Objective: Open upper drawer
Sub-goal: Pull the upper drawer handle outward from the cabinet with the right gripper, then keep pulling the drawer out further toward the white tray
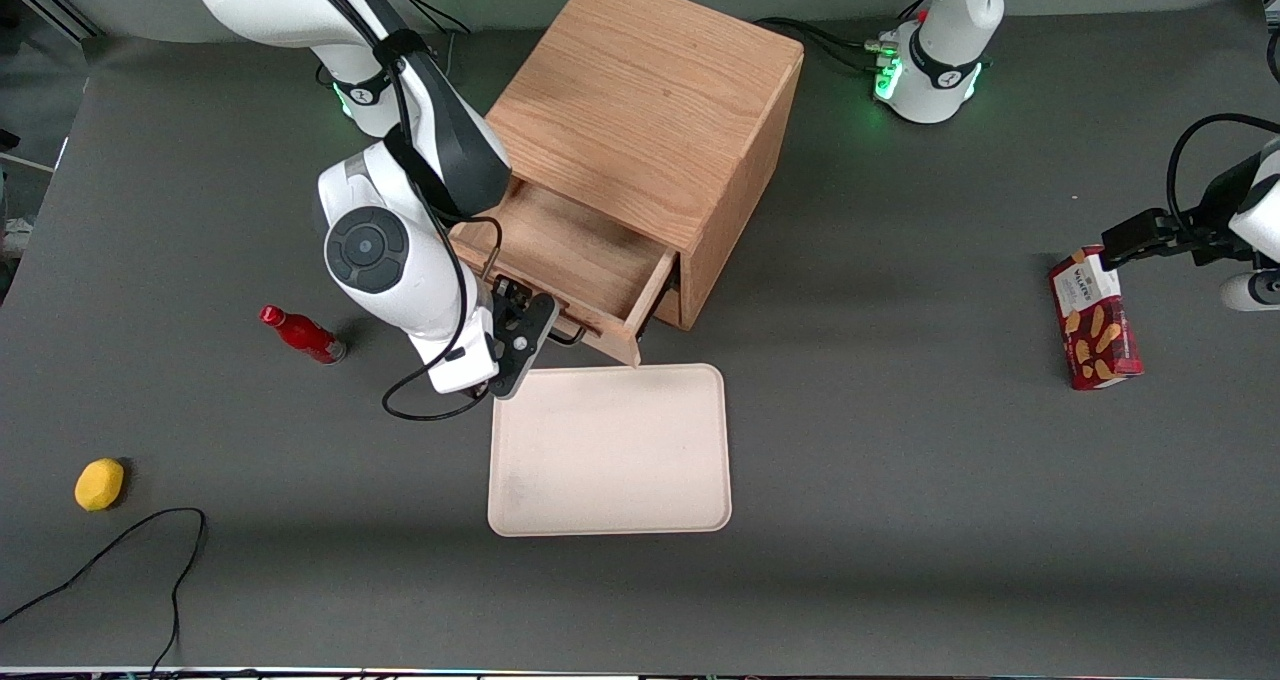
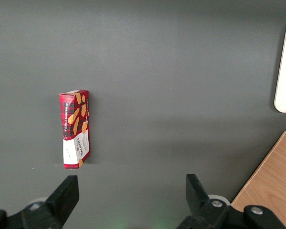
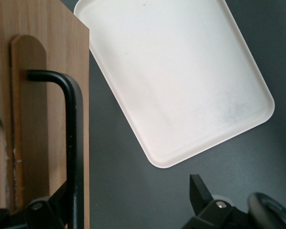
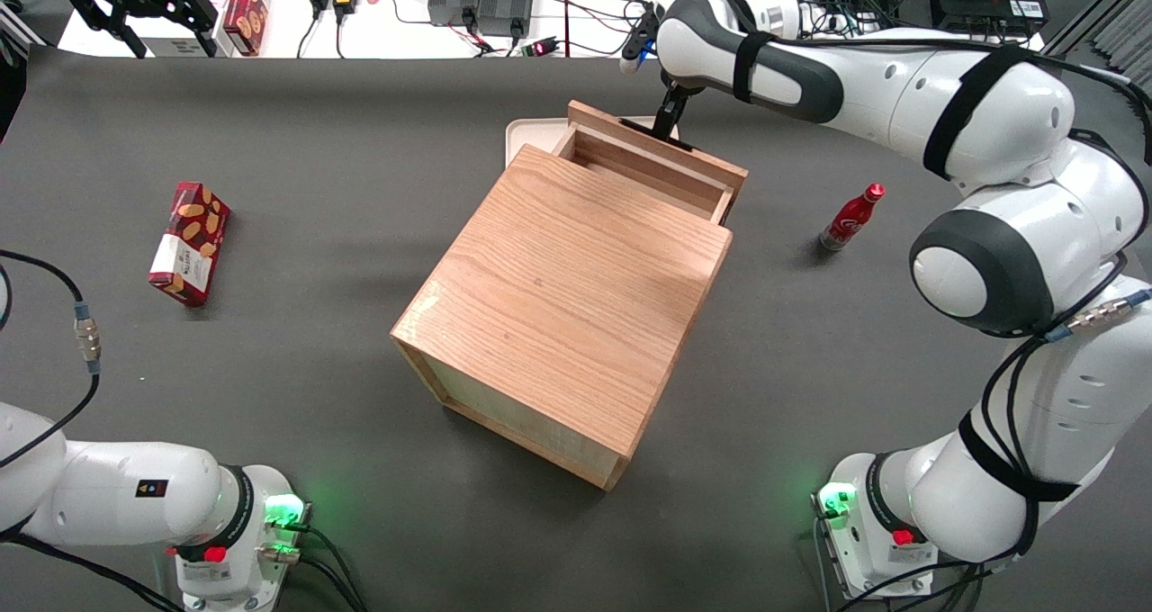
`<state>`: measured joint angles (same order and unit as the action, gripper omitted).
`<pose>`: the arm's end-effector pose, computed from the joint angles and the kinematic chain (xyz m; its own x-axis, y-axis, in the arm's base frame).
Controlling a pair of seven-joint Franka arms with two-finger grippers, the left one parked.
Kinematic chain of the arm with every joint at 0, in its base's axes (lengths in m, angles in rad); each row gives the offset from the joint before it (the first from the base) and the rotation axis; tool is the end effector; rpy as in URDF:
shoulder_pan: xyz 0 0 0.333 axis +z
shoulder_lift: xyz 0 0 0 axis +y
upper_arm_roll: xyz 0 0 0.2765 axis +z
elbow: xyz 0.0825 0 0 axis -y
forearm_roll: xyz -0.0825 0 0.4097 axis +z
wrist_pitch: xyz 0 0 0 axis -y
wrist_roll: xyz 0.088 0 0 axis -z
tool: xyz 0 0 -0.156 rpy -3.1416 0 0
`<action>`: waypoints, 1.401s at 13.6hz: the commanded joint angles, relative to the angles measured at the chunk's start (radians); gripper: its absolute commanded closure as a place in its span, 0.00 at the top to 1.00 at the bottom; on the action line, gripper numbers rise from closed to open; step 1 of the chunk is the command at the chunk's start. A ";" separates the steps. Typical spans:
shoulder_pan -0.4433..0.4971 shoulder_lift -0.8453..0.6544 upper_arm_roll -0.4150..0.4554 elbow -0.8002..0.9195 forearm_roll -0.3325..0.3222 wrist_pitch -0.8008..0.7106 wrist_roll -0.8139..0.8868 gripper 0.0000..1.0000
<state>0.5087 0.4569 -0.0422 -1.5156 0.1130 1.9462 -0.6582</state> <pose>0.6090 0.3236 0.3029 0.4670 0.8837 0.0306 0.8822 -0.4633 -0.0842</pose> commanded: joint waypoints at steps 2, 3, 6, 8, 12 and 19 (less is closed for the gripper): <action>-0.015 0.029 0.004 0.052 -0.015 -0.015 -0.029 1.00; -0.016 0.038 0.004 0.066 -0.015 -0.019 -0.040 1.00; -0.033 0.046 0.004 0.086 -0.012 -0.021 -0.052 1.00; -0.035 0.046 0.004 0.087 -0.004 -0.026 -0.038 1.00; -0.047 0.051 0.004 0.100 -0.001 -0.026 0.003 1.00; -0.073 0.086 0.004 0.149 -0.001 -0.033 0.014 1.00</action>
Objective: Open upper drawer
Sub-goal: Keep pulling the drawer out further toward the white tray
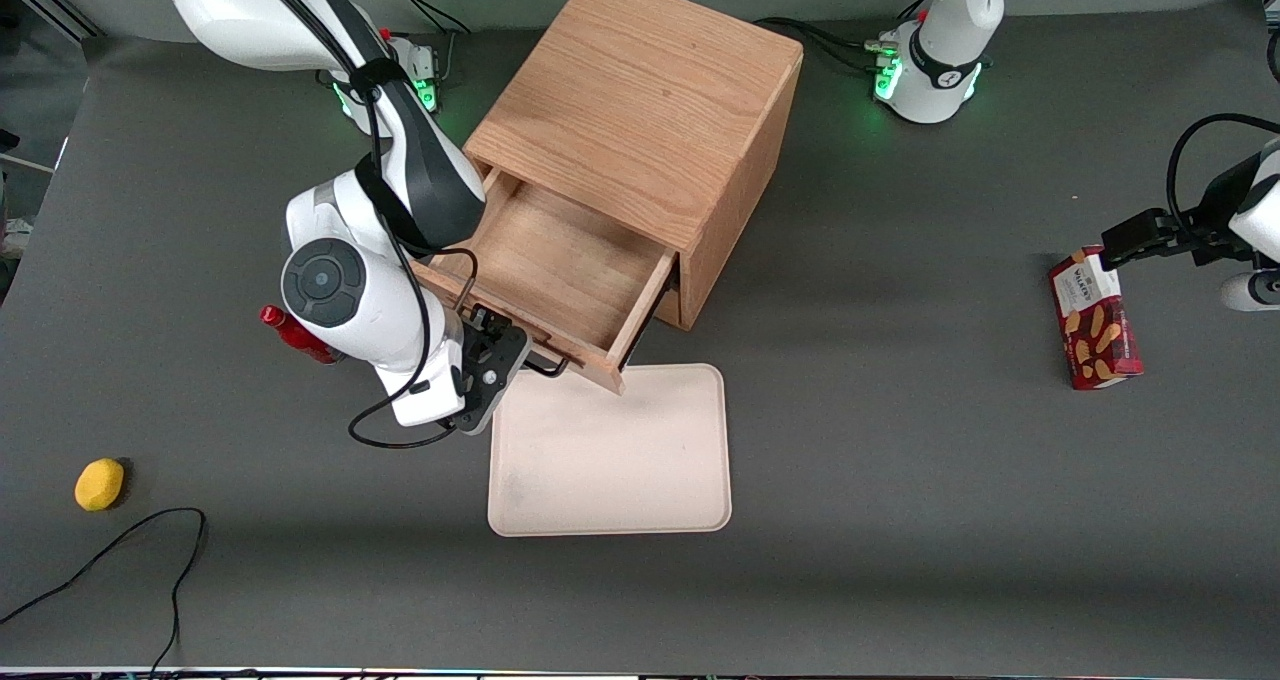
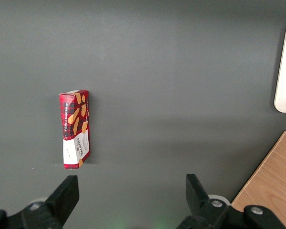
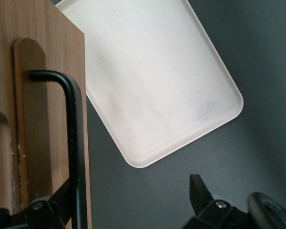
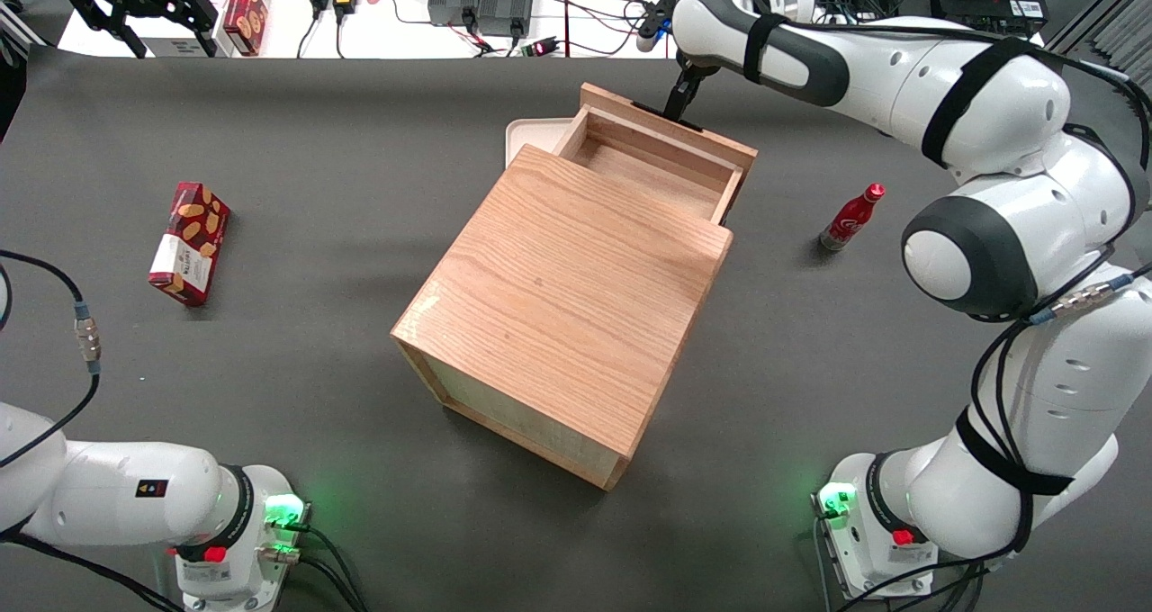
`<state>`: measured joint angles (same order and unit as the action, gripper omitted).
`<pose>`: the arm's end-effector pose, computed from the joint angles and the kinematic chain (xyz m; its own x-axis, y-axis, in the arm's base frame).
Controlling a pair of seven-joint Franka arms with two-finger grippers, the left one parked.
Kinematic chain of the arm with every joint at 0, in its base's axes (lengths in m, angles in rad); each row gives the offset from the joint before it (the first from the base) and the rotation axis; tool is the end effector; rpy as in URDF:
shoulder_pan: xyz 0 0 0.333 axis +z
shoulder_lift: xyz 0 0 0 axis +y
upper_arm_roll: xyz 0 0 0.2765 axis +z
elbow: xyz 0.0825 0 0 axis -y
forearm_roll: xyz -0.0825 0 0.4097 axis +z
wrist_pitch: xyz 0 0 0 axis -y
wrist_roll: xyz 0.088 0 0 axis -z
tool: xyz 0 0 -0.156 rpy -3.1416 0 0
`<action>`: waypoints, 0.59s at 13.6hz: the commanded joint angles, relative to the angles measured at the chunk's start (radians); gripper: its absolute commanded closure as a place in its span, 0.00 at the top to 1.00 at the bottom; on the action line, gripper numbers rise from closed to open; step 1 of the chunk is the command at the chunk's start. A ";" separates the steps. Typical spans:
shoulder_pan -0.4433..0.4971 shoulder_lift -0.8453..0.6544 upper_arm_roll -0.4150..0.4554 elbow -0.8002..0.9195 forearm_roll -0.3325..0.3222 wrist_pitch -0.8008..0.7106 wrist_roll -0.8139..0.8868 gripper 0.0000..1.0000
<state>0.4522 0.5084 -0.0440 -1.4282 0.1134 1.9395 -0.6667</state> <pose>0.6428 0.2958 0.3098 0.5072 0.8602 0.0538 0.8614 -0.5038 -0.0651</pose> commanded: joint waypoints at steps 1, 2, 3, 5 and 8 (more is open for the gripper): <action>-0.018 0.039 0.006 0.072 -0.003 -0.027 0.022 1.00; -0.026 0.042 0.006 0.078 -0.003 -0.028 0.022 1.00; -0.029 0.045 0.006 0.081 -0.004 -0.037 0.022 1.00; -0.043 0.061 0.006 0.112 -0.004 -0.053 0.021 1.00; -0.047 0.078 0.006 0.146 -0.004 -0.074 0.022 1.00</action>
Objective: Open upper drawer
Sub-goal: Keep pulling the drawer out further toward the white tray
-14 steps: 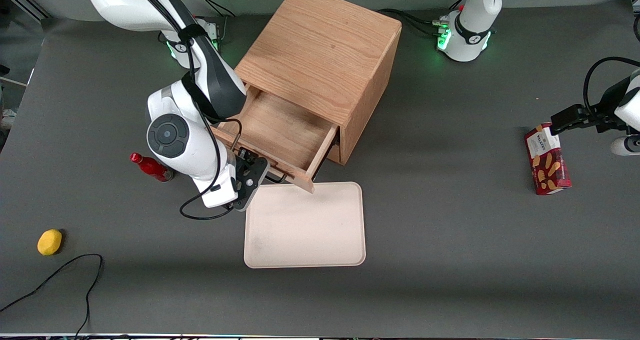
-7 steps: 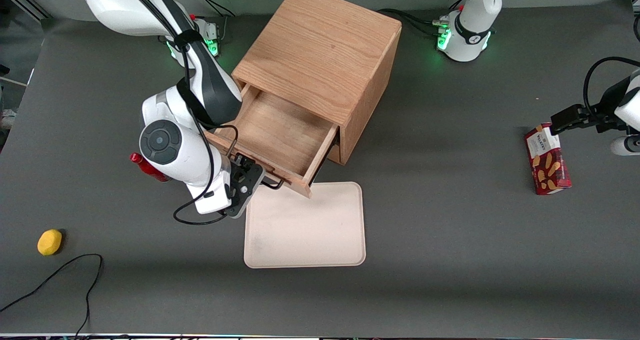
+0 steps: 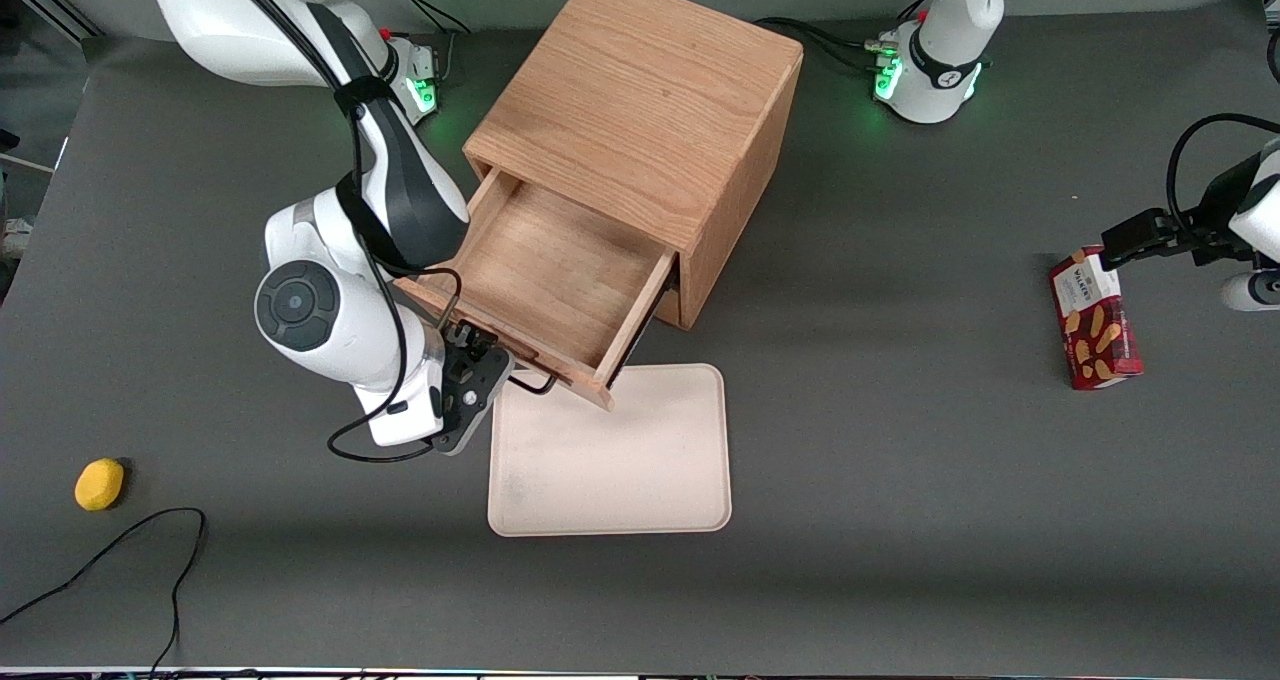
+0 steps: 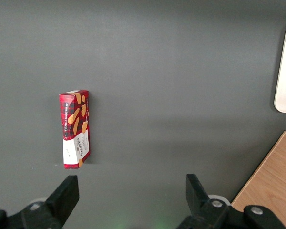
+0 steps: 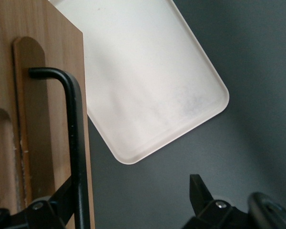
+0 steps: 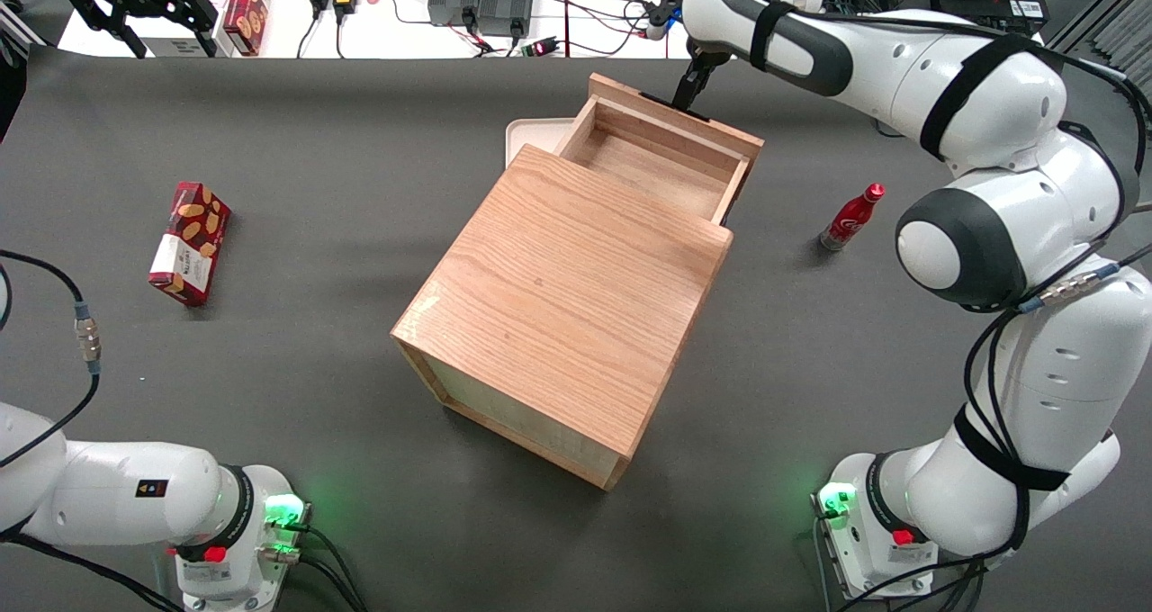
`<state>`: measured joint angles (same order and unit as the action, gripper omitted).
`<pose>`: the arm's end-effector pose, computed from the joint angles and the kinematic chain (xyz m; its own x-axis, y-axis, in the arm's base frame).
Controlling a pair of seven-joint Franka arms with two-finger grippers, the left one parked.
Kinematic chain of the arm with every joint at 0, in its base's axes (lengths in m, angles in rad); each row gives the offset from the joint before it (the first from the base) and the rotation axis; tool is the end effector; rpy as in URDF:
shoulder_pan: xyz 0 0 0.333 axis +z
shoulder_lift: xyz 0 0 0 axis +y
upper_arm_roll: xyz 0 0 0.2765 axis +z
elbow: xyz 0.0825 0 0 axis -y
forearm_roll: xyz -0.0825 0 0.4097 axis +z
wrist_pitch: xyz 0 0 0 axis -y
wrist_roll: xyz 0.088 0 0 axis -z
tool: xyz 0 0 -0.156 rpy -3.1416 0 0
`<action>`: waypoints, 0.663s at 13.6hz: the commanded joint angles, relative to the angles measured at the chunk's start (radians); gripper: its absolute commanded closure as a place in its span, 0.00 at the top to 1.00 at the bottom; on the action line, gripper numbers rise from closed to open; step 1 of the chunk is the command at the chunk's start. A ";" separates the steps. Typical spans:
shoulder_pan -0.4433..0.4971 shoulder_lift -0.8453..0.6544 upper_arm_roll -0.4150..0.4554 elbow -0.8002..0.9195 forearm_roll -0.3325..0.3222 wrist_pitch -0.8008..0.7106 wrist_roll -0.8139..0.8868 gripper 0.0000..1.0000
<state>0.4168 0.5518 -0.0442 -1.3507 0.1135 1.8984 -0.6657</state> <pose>0.6613 0.2776 0.3142 0.5343 0.8439 0.0482 0.8447 -0.5308 -0.0691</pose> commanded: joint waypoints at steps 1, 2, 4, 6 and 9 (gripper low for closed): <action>-0.016 0.036 0.006 0.070 -0.005 -0.035 0.021 1.00; -0.023 0.037 0.006 0.071 -0.003 -0.035 0.021 1.00; -0.026 0.045 0.006 0.077 -0.003 -0.033 0.023 1.00; -0.032 0.065 0.004 0.102 -0.003 -0.033 0.023 1.00; -0.039 0.071 0.004 0.107 -0.003 -0.032 0.037 1.00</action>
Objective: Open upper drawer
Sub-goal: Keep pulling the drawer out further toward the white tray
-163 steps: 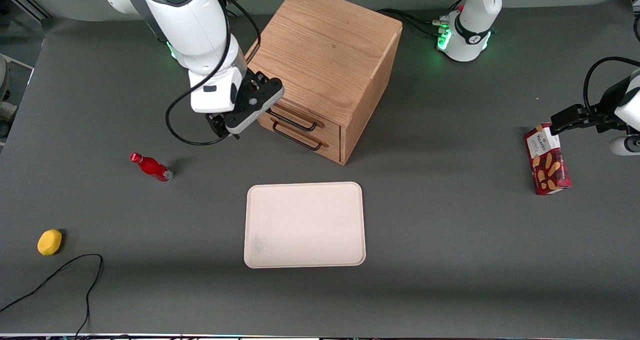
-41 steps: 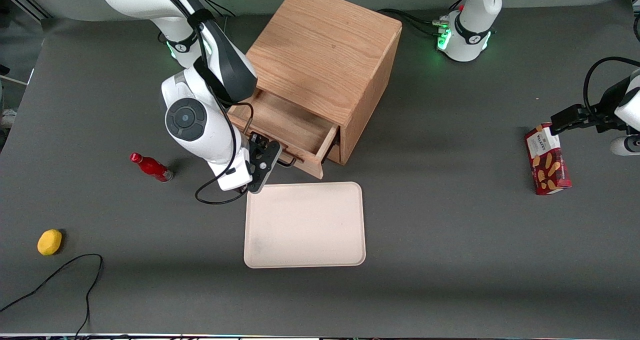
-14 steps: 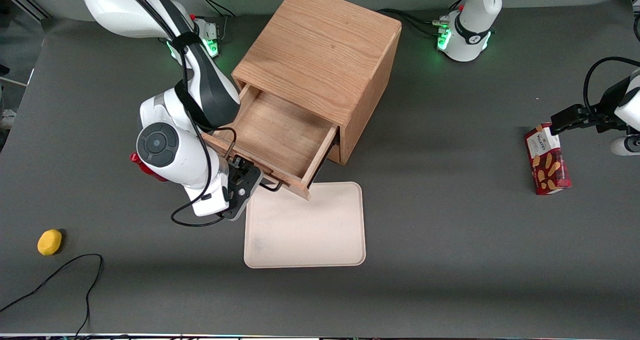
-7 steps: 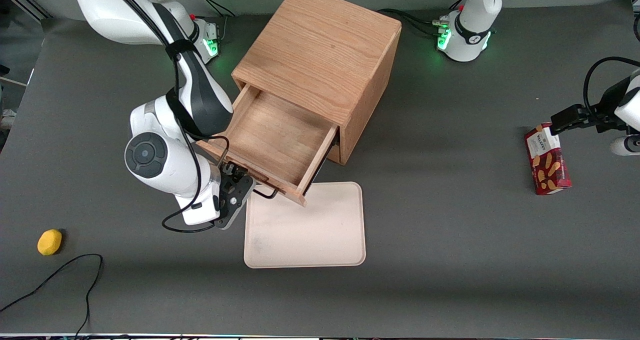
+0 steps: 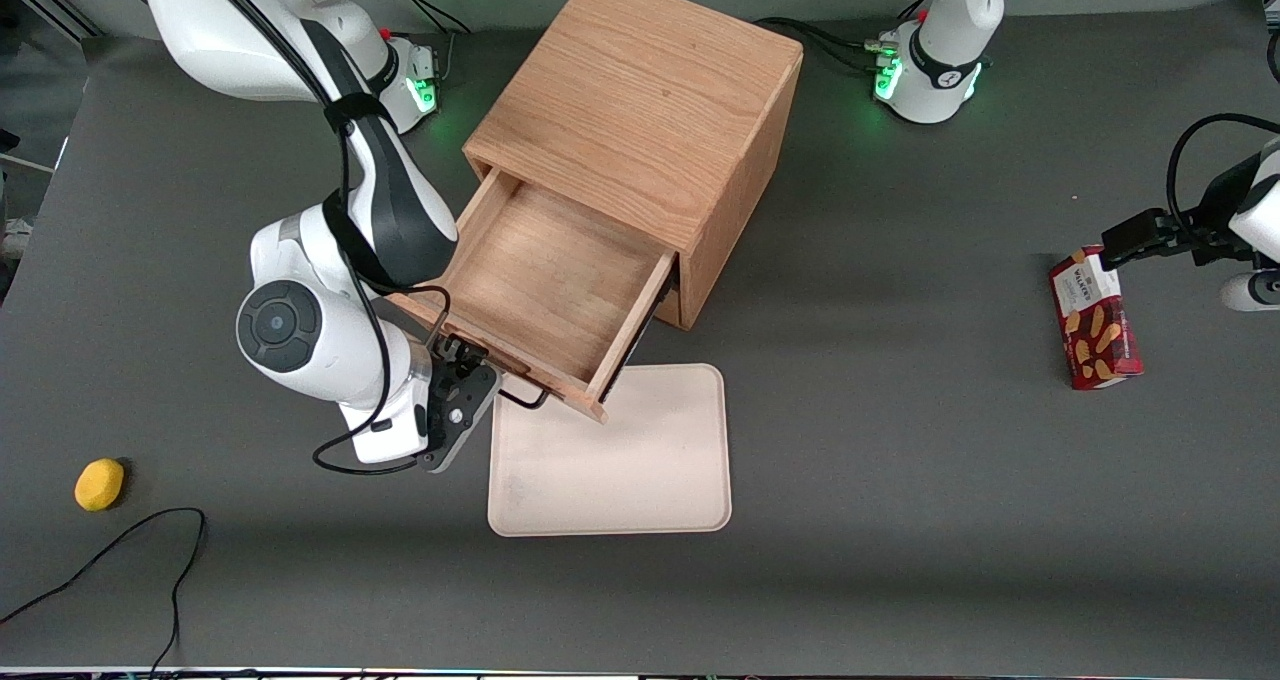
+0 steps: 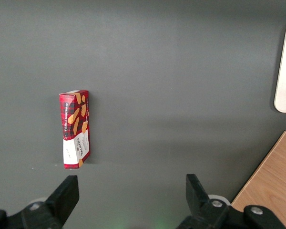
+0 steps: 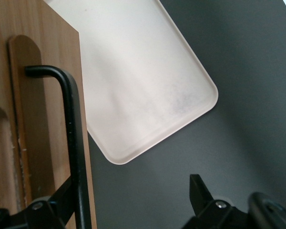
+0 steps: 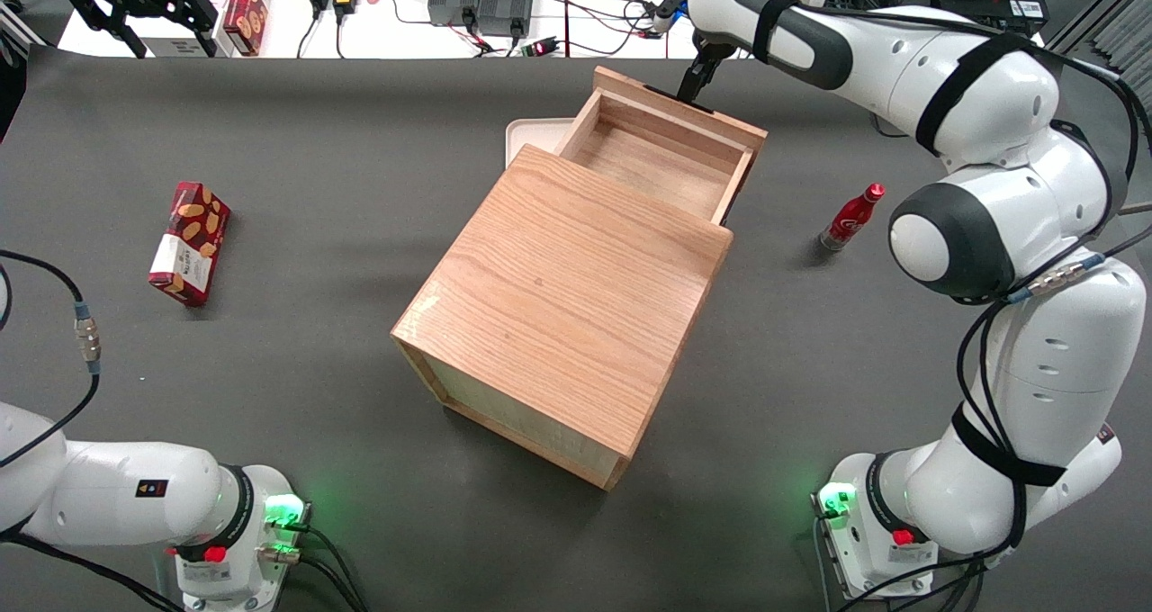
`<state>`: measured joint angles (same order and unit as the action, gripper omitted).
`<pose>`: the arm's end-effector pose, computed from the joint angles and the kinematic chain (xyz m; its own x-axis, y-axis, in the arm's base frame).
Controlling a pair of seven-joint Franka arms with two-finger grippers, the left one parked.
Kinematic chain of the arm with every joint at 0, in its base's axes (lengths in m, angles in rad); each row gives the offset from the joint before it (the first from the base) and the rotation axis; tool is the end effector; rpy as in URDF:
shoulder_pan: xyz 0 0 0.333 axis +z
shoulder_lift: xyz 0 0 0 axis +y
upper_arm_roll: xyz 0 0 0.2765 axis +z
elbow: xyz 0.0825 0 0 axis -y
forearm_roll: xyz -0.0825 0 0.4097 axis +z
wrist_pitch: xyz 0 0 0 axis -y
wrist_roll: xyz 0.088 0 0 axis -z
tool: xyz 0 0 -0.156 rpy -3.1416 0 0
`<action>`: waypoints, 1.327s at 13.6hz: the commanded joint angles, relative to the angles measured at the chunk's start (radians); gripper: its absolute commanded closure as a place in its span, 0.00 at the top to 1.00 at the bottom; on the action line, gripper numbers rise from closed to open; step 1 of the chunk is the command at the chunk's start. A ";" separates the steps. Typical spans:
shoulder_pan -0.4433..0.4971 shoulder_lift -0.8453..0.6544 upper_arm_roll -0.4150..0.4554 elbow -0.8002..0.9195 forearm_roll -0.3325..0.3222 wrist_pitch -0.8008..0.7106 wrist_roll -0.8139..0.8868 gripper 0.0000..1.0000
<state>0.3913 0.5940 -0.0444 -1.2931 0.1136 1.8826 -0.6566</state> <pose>0.6760 0.2643 0.3113 0.5611 0.8264 0.0467 0.8272 -0.5577 -0.0688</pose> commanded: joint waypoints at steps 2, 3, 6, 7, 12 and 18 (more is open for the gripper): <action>-0.019 0.038 0.004 0.060 -0.003 -0.016 0.026 1.00; -0.019 0.044 0.004 0.073 -0.005 -0.016 0.025 1.00; -0.022 0.059 0.006 0.092 -0.005 -0.016 0.025 1.00; -0.022 0.064 0.006 0.097 -0.005 -0.016 0.025 1.00; -0.043 0.090 0.006 0.133 -0.003 -0.014 0.017 1.00; -0.048 0.089 0.008 0.141 -0.003 -0.019 0.025 1.00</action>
<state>0.3567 0.6579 -0.0437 -1.2041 0.1143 1.8698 -0.6524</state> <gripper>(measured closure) 0.000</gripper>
